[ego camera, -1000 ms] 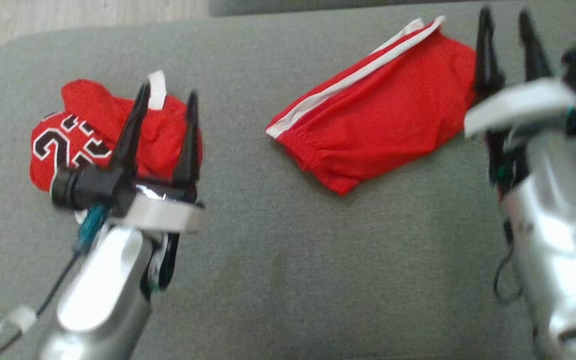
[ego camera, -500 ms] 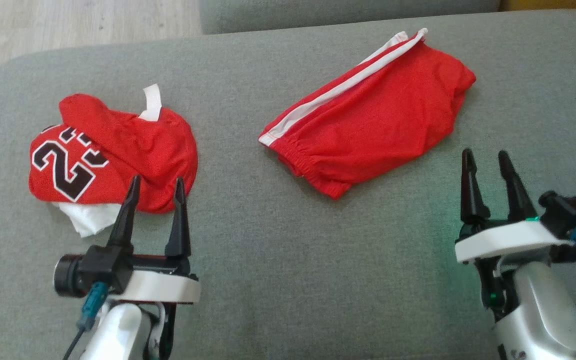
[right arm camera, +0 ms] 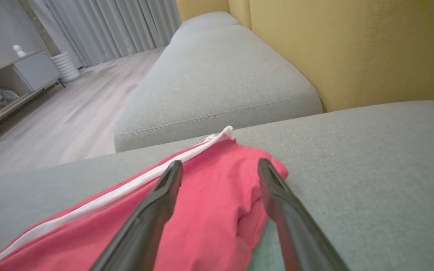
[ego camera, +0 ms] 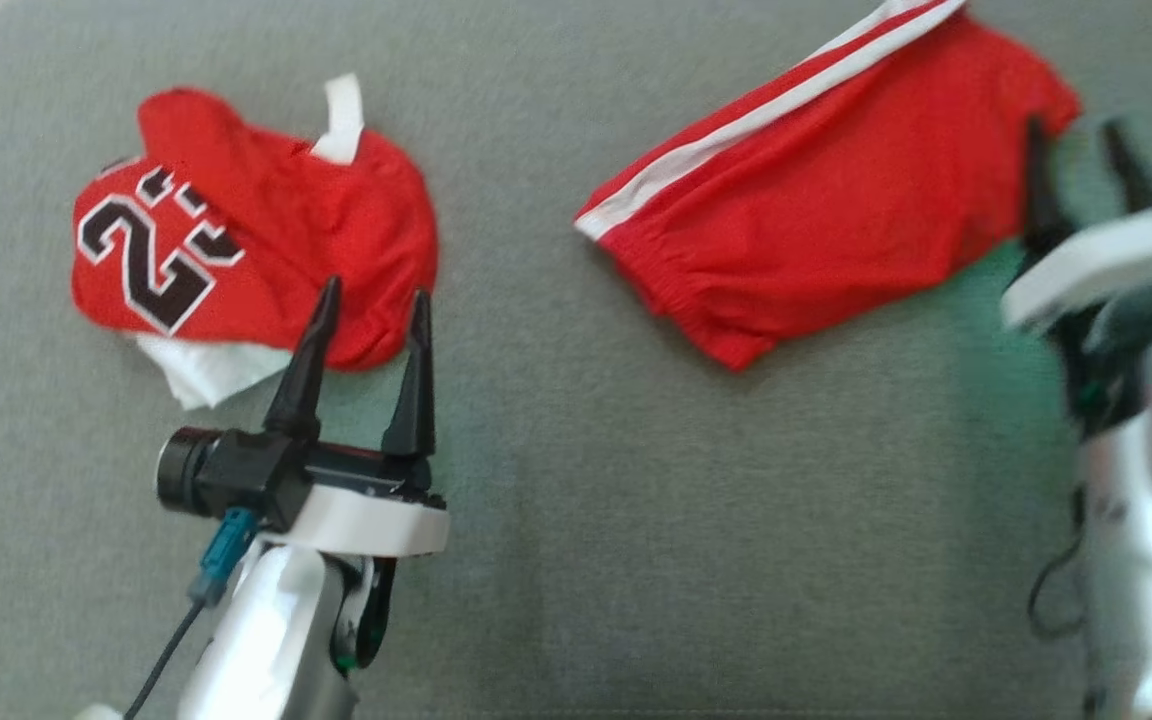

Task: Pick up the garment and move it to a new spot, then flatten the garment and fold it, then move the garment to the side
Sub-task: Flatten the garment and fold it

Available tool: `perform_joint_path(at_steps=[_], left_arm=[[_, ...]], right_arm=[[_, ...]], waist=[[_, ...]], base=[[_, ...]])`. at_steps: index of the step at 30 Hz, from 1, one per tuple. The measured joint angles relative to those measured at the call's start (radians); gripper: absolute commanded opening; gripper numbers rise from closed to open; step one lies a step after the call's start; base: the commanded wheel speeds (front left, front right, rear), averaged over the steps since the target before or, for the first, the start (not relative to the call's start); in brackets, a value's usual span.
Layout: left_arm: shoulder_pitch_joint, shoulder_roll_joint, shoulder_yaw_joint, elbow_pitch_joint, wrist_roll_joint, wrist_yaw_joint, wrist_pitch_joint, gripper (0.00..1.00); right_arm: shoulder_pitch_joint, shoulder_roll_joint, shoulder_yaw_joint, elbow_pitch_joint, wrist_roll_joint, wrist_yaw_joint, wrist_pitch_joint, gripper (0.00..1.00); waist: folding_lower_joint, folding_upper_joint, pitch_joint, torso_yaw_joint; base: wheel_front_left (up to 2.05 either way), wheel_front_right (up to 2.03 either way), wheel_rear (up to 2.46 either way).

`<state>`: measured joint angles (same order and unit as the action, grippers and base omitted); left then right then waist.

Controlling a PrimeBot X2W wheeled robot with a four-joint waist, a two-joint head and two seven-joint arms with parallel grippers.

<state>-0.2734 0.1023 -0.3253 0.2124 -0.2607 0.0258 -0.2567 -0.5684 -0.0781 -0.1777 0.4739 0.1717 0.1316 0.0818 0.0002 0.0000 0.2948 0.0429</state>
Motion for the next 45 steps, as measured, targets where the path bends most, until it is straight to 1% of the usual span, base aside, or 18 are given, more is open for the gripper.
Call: perform_joint_path(at_steps=[3,5,8,10,11,12,13,15,20,21,22,23,26,30,33,37,41,45], left_arm=[[-0.018,-0.018,0.0,0.008,0.015,-0.016,0.0,1.0],[-0.033,-0.025,0.001,0.01,0.019,-0.026,0.0,1.0],[-0.057,-0.031,0.001,0.017,0.047,-0.026,0.0,1.0],[-0.063,-0.037,0.001,0.021,0.058,-0.028,0.0,1.0],[-0.065,-0.041,0.001,0.023,0.06,-0.035,0.0,1.0],[-0.065,-0.041,0.001,0.023,0.06,-0.035,0.0,1.0],[-0.068,-0.048,0.001,0.023,0.06,-0.036,0.0,1.0],[-0.069,-0.05,0.001,0.023,0.06,-0.036,0.0,1.0],[-0.07,-0.051,0.008,0.023,0.068,-0.047,0.0,1.0],[-0.071,-0.051,0.01,0.024,0.068,-0.049,0.0,1.0],[-0.072,-0.052,0.012,0.024,0.069,-0.053,0.0,1.0],[-0.074,-0.052,0.016,0.025,0.072,-0.053,0.0,1.0],[-0.079,-0.053,0.033,0.029,0.077,-0.053,0.0,1.0],[-0.08,-0.054,0.038,0.034,0.077,-0.053,0.0,1.0],[-0.079,-0.055,0.045,0.034,0.077,-0.054,0.0,1.0],[-0.072,-0.056,0.066,0.035,0.086,-0.061,0.0,1.0],[-0.059,-0.056,0.069,0.038,0.088,-0.062,0.0,1.0],[-0.043,-0.056,0.07,0.038,0.095,-0.066,0.0,1.0]], right_arm=[[-0.113,-0.01,-0.119,0.099,-0.064,0.0,0.06,1.0],[-0.175,-0.035,-0.175,0.164,-0.128,0.0,0.077,1.0],[-0.248,-0.064,-0.247,0.258,-0.199,0.0,0.083,1.0],[-0.281,-0.071,-0.289,0.315,-0.242,0.0,0.083,1.0],[-0.29,-0.077,-0.308,0.342,-0.266,0.0,0.083,1.0],[-0.29,-0.077,-0.308,0.342,-0.266,0.0,0.083,1.0],[-0.302,-0.087,-0.333,0.389,-0.301,0.0,0.084,1.0],[-0.308,-0.09,-0.346,0.412,-0.312,0.0,0.086,1.0],[-0.38,-0.118,-0.345,0.5,-0.359,0.0,0.088,1.0],[-0.394,-0.119,-0.341,0.519,-0.359,0.0,0.093,0.84],[-0.406,-0.12,-0.335,0.537,-0.358,0.0,0.095,0.11],[-0.414,-0.121,-0.324,0.551,-0.357,0.0,0.095,0.0],[-0.434,-0.12,-0.286,0.594,-0.328,0.0,0.076,0.0],[-0.435,-0.112,-0.229,0.641,-0.267,0.0,0.002,0.0],[-0.43,-0.108,-0.182,0.647,-0.198,0.0,-0.055,0.0],[-0.4,-0.117,-0.111,0.637,-0.12,0.0,-0.099,0.0],[-0.32,-0.157,-0.09,0.607,-0.045,0.0,-0.125,0.0],[-0.237,-0.228,-0.128,0.603,-0.003,0.0,-0.126,0.0]], waist=[[0.0001,0.0,0.038,0.029],[0.0,0.0,0.06,0.05],[0.0001,0.0,0.089,0.079],[0.0,0.0,0.105,0.094],[0.0001,0.0,0.112,0.101],[0.0001,0.0,0.112,0.101],[-0.0001,0.0,0.123,0.112],[-0.0001,0.0,0.128,0.116],[-0.0001,0.0,0.146,0.123],[-0.0002,0.0,0.148,0.122],[-0.0003,0.0,0.149,0.12],[-0.0003,0.0,0.149,0.118],[-0.0002,0.0,0.145,0.107],[-0.0001,0.0,0.127,0.083],[-0.0003,0.0,0.105,0.06],[-0.0003,0.0,0.071,0.028],[-0.0003,0.0,0.041,-0.003],[-0.0003,0.0,0.019,-0.02]], base=[[0.0,0.0,0.0],[0.0,0.0,0.0],[0.0,0.0,0.0],[0.0,0.0,0.0],[0.0,0.0,0.0],[0.0,0.0,0.0],[0.0,0.0,0.0],[0.0,0.0,0.0],[0.0,0.0,0.0],[0.0,0.0,0.0],[0.0,0.0,0.0],[0.0,0.0,0.0],[0.0,0.0,0.0],[0.0,0.0,0.0],[0.0,0.0,0.0],[0.0,0.0,0.0],[0.0,0.0,0.0],[0.0,0.0,0.0]])
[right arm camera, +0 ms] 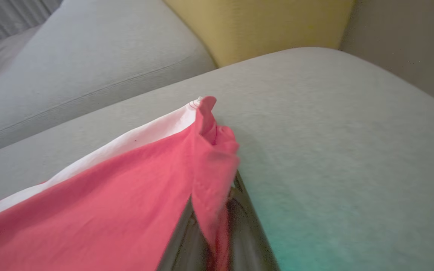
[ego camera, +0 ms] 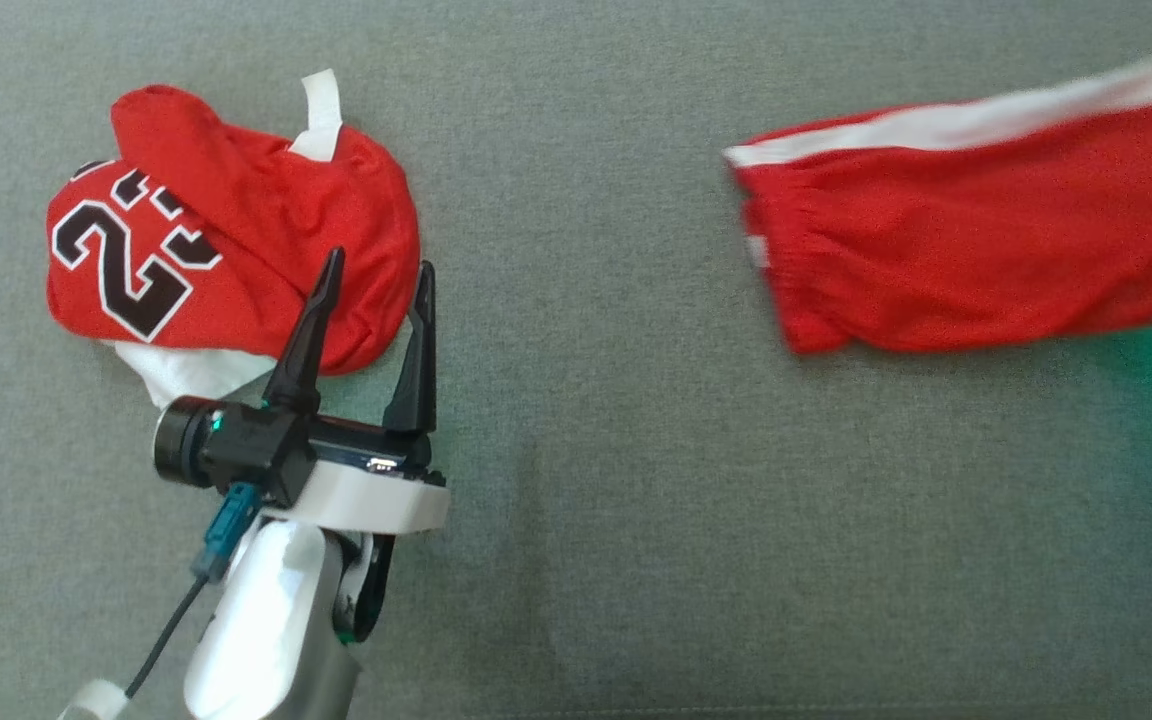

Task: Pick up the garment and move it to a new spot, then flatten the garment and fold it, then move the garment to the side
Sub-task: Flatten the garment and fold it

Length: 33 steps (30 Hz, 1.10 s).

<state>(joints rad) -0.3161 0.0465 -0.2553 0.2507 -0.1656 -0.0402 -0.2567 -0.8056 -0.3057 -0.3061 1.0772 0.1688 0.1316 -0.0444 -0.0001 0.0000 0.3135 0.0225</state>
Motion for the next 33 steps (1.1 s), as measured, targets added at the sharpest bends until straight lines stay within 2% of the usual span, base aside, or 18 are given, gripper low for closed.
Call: perform_joint_path(at_steps=[2,5,10,15,21,26,33], left_arm=[[0.003,0.0,0.001,-0.001,0.0,-0.003,0.0,1.0],[0.014,0.0,0.005,-0.001,0.0,-0.005,0.0,1.0],[0.033,0.0,0.023,0.001,0.001,-0.005,0.0,1.0],[0.037,0.0,0.027,0.006,0.005,-0.013,0.0,1.0],[0.05,0.0,0.03,0.01,0.008,-0.013,0.0,1.0],[0.083,0.0,0.03,0.016,0.008,-0.013,0.0,1.0],[0.103,0.0,0.031,0.022,0.008,-0.012,0.0,1.0]], right_arm=[[0.026,-0.027,-0.025,0.001,0.0,0.0,-0.004,0.0],[0.037,-0.032,-0.047,0.002,0.008,0.0,-0.012,0.0],[0.036,-0.007,-0.044,-0.007,0.029,0.0,-0.037,0.0],[0.036,0.033,0.008,-0.052,0.088,0.0,-0.054,0.0],[0.045,0.097,0.165,-0.205,0.257,0.0,-0.062,0.0],[0.112,0.137,0.284,-0.328,0.368,0.0,-0.058,0.0],[0.192,0.168,0.424,-0.417,0.452,0.0,-0.041,0.0]], waist=[[0.0,0.0,-0.006,-0.003],[0.0,0.0,-0.01,-0.004],[0.0001,0.0,-0.02,-0.004],[0.0001,0.0,-0.04,-0.003],[0.0,0.0,-0.089,-0.002],[0.0,0.0,-0.123,0.008],[0.0001,0.0,-0.157,0.032]], base=[[0.0,0.0,0.0],[0.0,0.0,0.0],[0.0,0.0,0.0],[0.0,0.0,0.0],[0.0,0.0,0.0],[0.0,0.0,0.0],[0.0,0.0,0.0]])
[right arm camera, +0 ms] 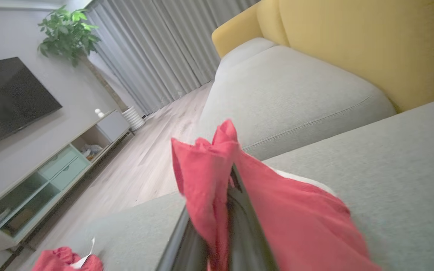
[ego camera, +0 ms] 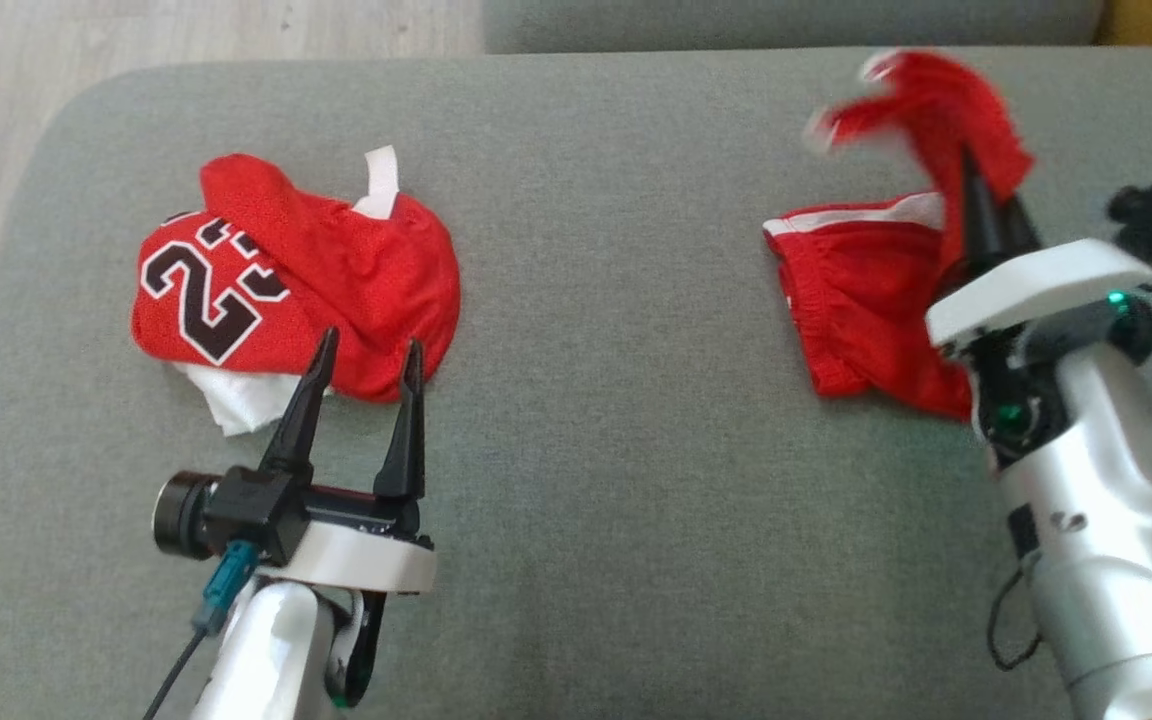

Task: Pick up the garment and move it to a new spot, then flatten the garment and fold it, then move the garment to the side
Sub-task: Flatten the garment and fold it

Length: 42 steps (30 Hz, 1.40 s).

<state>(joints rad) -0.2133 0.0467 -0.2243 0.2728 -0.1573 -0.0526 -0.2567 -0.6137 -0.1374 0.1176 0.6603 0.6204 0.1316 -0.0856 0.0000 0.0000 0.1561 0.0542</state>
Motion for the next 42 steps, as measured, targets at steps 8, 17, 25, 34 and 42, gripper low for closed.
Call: perform_joint_path(at_steps=[8,17,25,34,42], left_arm=[[0.028,0.0,0.001,0.002,0.0,0.0,0.0,1.0],[0.036,0.0,0.005,0.005,0.0,0.001,0.0,1.0],[0.035,0.0,0.004,0.007,0.0,-0.001,0.0,1.0],[0.035,0.0,0.002,-0.018,0.0,0.001,0.0,1.0],[0.035,0.0,-0.002,-0.023,0.0,0.009,0.0,1.0]], right_arm=[[0.071,0.006,0.149,0.027,-0.017,0.0,0.025,0.0],[0.106,0.011,0.31,0.182,-0.219,0.0,0.008,1.0],[0.09,0.04,0.244,0.214,-0.291,0.0,-0.131,1.0],[0.153,0.051,-0.057,-0.031,-0.421,0.0,-0.163,1.0],[0.386,0.078,-0.152,-0.248,-0.497,0.0,-0.165,1.0]], waist=[[0.0,0.0,-0.028,0.019],[0.0,0.0,-0.042,-0.004],[0.0,0.0,-0.052,-0.042],[0.0,0.0,-0.06,-0.094],[0.0,0.0,-0.037,-0.125]], base=[[0.0,0.0,0.0],[0.0,0.0,0.0],[0.0,0.0,0.0],[0.0,0.0,0.0],[0.0,0.0,0.0]])
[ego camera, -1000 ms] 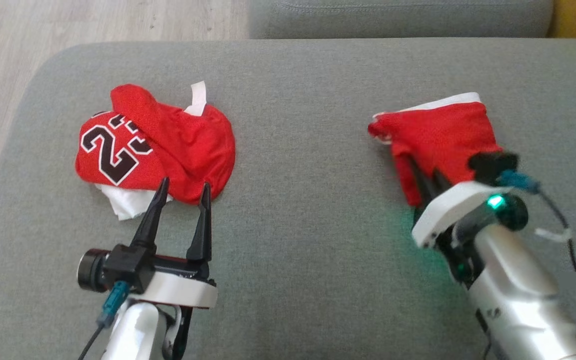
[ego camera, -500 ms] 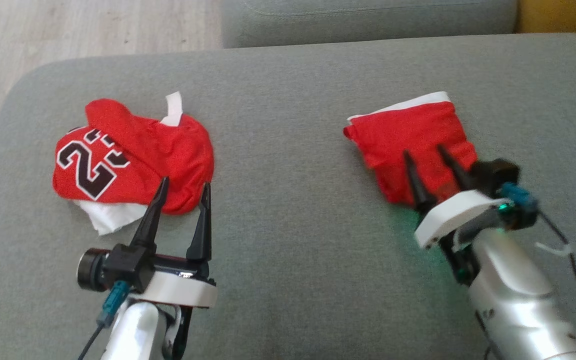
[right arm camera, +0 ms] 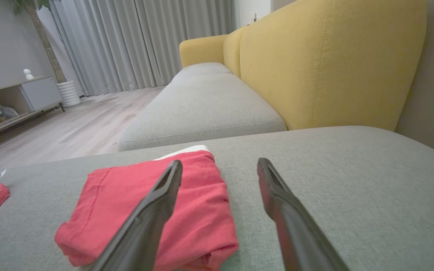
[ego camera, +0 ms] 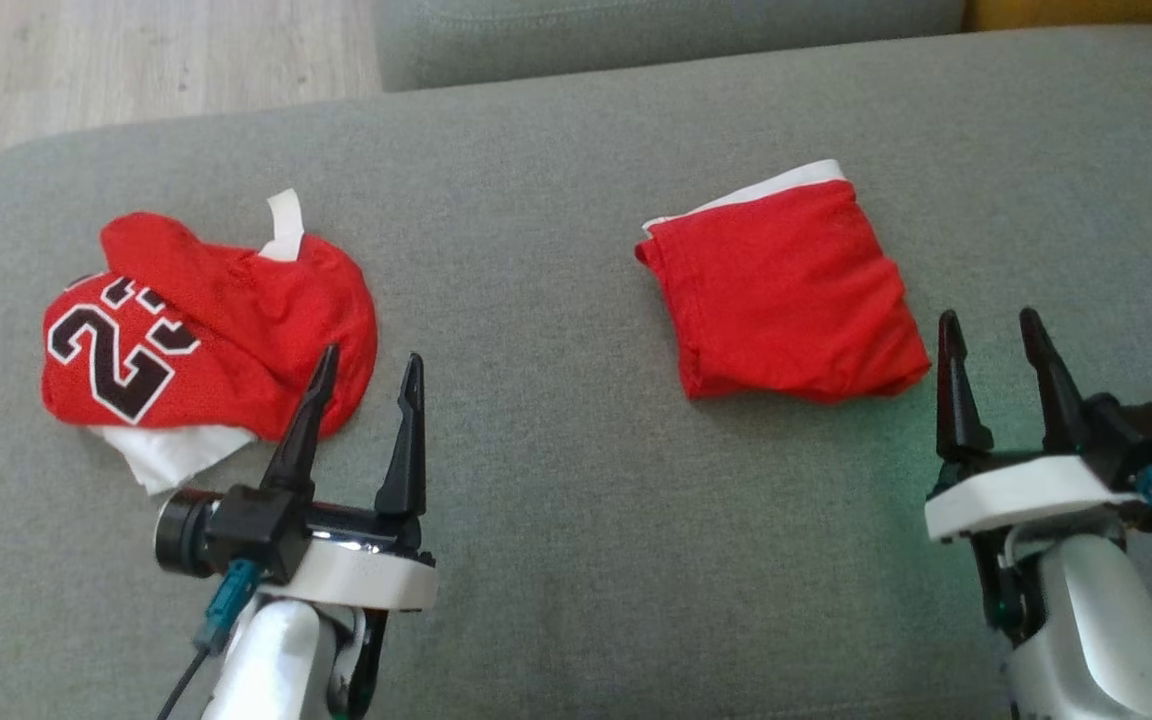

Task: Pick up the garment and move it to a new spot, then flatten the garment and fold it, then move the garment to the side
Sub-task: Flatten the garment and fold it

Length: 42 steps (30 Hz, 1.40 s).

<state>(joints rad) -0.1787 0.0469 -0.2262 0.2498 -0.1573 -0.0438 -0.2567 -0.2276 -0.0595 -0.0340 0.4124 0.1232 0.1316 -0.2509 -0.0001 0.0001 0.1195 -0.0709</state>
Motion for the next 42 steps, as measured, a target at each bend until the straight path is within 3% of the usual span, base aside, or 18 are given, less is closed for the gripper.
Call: perform_joint_path(at_steps=[3,4,5,11,21,25,29,34,35,36,42], left_arm=[[-0.001,0.0,-0.004,-0.003,0.0,0.0,0.0,1.0],[-0.003,0.0,-0.007,-0.005,0.0,0.0,0.0,1.0],[-0.006,0.0,-0.009,-0.005,0.0,0.0,0.0,1.0],[-0.069,0.0,-0.037,-0.005,-0.001,-0.001,0.0,1.0],[-0.117,-0.001,-0.072,-0.003,-0.016,0.0,0.0,1.0],[-0.131,-0.001,-0.075,-0.003,-0.024,0.006,0.0,1.0],[-0.131,-0.001,-0.074,-0.003,-0.024,0.009,0.0,1.0],[-0.13,-0.001,-0.075,-0.003,-0.029,0.01,0.0,1.0],[-0.13,-0.001,-0.075,-0.003,-0.029,0.01,0.0,1.0],[-0.13,-0.001,-0.075,-0.003,-0.029,0.01,0.0,1.0],[-0.126,-0.001,-0.071,0.001,-0.029,0.012,0.0,1.0]], right_arm=[[-0.017,0.006,0.002,-0.027,-0.002,0.0,0.0,1.0],[-0.03,0.007,0.003,-0.03,-0.002,0.0,0.0,0.39],[-0.047,0.007,0.004,-0.029,-0.002,0.0,0.001,0.0],[-0.192,0.007,-0.007,0.041,-0.074,0.0,0.05,0.0],[-0.399,-0.003,-0.126,0.408,-0.197,0.0,0.09,0.0],[-0.431,-0.016,-0.141,0.47,-0.234,0.0,0.032,0.0],[-0.482,-0.011,-0.071,0.47,-0.199,0.0,0.004,0.0],[-0.485,-0.011,0.128,0.476,-0.067,0.0,0.0,0.0],[-0.485,-0.011,0.128,0.476,-0.067,0.0,0.0,0.0],[-0.483,-0.01,0.186,0.531,-0.06,0.0,0.012,0.0],[-0.484,-0.008,0.22,0.6,-0.003,0.0,0.011,0.0]], waist=[[0.0001,0.0,0.021,0.001],[0.0,0.0,0.029,0.004],[0.0,0.0,0.039,0.007],[0.0002,0.0,0.109,0.047],[0.0003,-0.0001,0.209,0.158],[0.0002,-0.0001,0.222,0.192],[0.0,-0.0001,0.21,0.198],[0.0,-0.0001,0.2,0.199],[0.0,-0.0001,0.2,0.199],[0.0001,-0.0001,0.197,0.195],[0.0001,0.0,0.174,0.179]], base=[[0.0,0.0,0.0],[0.0,0.0,0.0],[0.0,0.0,0.0],[0.0,0.0,0.0],[0.0,0.0,0.0],[0.0,0.0,0.0],[0.0,0.0,0.0],[0.0,0.0,0.0],[0.0,0.0,0.0],[0.0,0.0,0.0],[0.0,0.0,0.0]])
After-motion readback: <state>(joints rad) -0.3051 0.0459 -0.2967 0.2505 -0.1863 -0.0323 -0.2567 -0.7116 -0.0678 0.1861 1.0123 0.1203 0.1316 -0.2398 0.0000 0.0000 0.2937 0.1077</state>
